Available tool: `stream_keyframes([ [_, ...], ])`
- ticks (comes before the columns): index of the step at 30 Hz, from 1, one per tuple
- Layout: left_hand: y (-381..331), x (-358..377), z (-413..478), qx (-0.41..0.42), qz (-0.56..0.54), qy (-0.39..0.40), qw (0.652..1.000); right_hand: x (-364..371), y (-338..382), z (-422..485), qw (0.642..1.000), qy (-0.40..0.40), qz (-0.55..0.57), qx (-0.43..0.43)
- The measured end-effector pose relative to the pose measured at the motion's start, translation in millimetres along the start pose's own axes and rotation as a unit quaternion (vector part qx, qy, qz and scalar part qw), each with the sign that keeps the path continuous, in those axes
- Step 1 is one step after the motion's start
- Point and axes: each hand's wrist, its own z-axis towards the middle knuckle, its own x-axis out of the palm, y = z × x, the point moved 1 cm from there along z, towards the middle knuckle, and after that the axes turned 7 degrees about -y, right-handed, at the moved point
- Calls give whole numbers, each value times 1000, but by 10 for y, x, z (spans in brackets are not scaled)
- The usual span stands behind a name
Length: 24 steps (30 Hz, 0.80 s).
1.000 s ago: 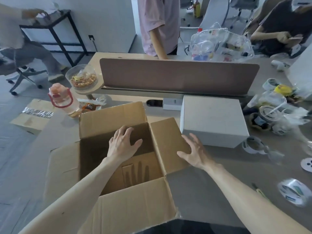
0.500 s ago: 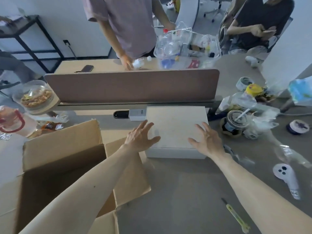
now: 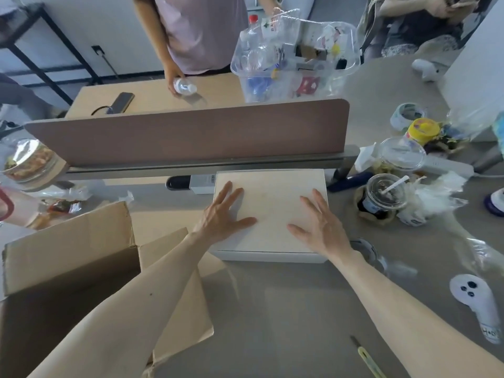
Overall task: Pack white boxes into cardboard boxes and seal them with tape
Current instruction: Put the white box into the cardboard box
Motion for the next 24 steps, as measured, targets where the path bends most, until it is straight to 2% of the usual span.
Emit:
stream_keyframes([
  [10,-156,27,-71,-7,-14,-48,999,-53,-84,-32,1000,-29,12,-2],
  [19,-654,-288,-276,31,18,-118,992,-625,-35,-252,991,-130,2,-39],
  [24,-927,-593,-469,79,12,-166,983,-1007,116,-467,984,-175,9,-38],
])
